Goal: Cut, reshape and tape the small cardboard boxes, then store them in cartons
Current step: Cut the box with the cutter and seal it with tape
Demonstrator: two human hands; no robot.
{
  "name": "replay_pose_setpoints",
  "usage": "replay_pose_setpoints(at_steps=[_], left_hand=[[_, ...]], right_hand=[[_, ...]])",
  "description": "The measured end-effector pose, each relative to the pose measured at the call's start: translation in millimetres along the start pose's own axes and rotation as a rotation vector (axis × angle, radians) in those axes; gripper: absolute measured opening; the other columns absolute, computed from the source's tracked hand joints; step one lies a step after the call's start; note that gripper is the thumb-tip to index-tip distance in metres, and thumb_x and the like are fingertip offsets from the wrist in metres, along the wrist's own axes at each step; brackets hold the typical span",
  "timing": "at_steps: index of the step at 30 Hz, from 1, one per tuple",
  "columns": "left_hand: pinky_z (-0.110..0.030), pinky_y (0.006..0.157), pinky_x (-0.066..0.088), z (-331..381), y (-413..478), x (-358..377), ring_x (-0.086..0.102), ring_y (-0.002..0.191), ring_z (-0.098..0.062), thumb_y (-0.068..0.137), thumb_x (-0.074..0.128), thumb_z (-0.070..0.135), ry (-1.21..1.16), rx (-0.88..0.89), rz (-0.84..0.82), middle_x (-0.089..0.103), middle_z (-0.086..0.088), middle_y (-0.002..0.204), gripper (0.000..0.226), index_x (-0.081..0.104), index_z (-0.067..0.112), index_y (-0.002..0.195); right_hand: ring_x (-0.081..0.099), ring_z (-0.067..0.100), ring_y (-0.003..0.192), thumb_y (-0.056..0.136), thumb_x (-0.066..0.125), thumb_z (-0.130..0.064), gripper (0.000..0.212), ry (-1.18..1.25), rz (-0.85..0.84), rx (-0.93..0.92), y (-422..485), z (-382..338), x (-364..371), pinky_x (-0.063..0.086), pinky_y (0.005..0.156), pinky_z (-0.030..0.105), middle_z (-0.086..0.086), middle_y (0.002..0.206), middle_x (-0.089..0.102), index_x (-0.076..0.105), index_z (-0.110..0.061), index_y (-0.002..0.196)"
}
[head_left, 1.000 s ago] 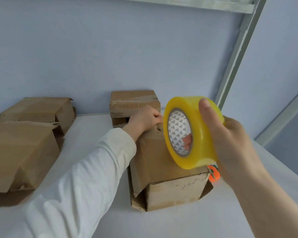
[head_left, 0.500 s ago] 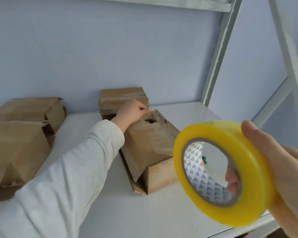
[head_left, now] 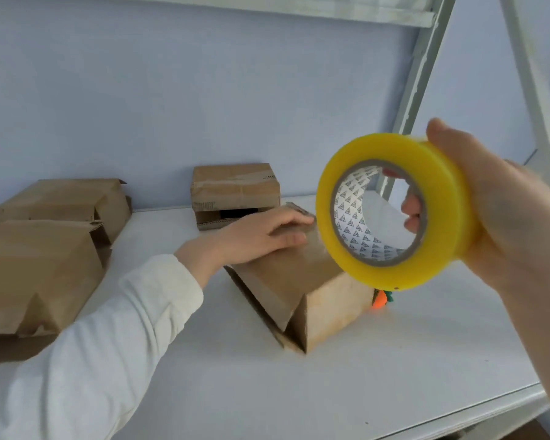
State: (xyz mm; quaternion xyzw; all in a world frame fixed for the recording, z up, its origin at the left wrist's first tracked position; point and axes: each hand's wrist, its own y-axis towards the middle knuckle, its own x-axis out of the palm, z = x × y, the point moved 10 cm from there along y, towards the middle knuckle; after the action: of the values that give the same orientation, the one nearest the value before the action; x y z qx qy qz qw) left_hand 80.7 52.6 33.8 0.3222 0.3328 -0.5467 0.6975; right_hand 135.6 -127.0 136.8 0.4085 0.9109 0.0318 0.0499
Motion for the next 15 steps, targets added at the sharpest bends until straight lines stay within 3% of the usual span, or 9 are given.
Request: replay_pose_setpoints(at_steps=[3, 5, 8, 11, 15], left_hand=[[-0.03, 0.099, 0.034, 7, -2, 9, 0.042, 0.121, -0.006, 0.083, 0.034, 0.061, 0.241, 0.038, -0.014, 0.044, 0.029, 0.116, 0.053, 0.047, 0.039, 0.129], [-0.033, 0.103, 0.033, 1, -3, 8, 0.041, 0.124, -0.006, 0.087, 0.031, 0.063, 0.172, 0.011, 0.005, 0.045, 0.028, 0.121, 0.052, 0.044, 0.042, 0.133], [-0.027, 0.112, 0.024, -1, -8, -8, 0.032, 0.131, 0.005, 0.089, 0.022, 0.059, -0.194, -0.013, 0.139, 0.038, 0.025, 0.14, 0.055, 0.039, 0.039, 0.137], [-0.026, 0.103, 0.04, -7, -12, -36, 0.053, 0.118, -0.006, 0.09, 0.024, 0.056, -0.528, -0.14, 0.375, 0.052, 0.002, 0.136, 0.062, 0.042, 0.021, 0.137], [-0.033, 0.079, 0.057, -11, -9, -8, 0.069, 0.093, -0.029, 0.087, 0.033, 0.063, -1.059, -0.454, 0.196, 0.061, -0.022, 0.119, 0.074, 0.042, 0.005, 0.133]], right_hand=[[0.061, 0.011, 0.042, 0.085, 0.056, -0.051, 0.041, 0.109, 0.115, -0.04, 8, -10, -11, 0.05, 0.048, 0.025, -0.001, 0.055, 0.068, 0.063, -0.012, 0.094], [0.062, 0.011, 0.044, 0.086, 0.055, -0.051, 0.039, 0.165, 0.134, -0.068, 14, -20, -11, 0.05, 0.049, 0.024, -0.001, 0.06, 0.07, 0.063, -0.014, 0.096], [0.06, 0.012, 0.042, 0.087, 0.056, -0.049, 0.033, 0.186, 0.14, -0.09, 24, -27, -9, 0.05, 0.052, 0.027, -0.002, 0.055, 0.068, 0.062, -0.017, 0.085], [0.06, 0.013, 0.042, 0.087, 0.055, -0.049, 0.034, 0.207, 0.104, -0.102, 33, -26, 0, 0.049, 0.054, 0.028, -0.001, 0.054, 0.068, 0.063, -0.016, 0.082], [0.058, 0.012, 0.042, 0.089, 0.053, -0.047, 0.037, 0.269, 0.069, -0.126, 41, -27, 8, 0.047, 0.049, 0.023, 0.0, 0.059, 0.069, 0.066, -0.014, 0.08]])
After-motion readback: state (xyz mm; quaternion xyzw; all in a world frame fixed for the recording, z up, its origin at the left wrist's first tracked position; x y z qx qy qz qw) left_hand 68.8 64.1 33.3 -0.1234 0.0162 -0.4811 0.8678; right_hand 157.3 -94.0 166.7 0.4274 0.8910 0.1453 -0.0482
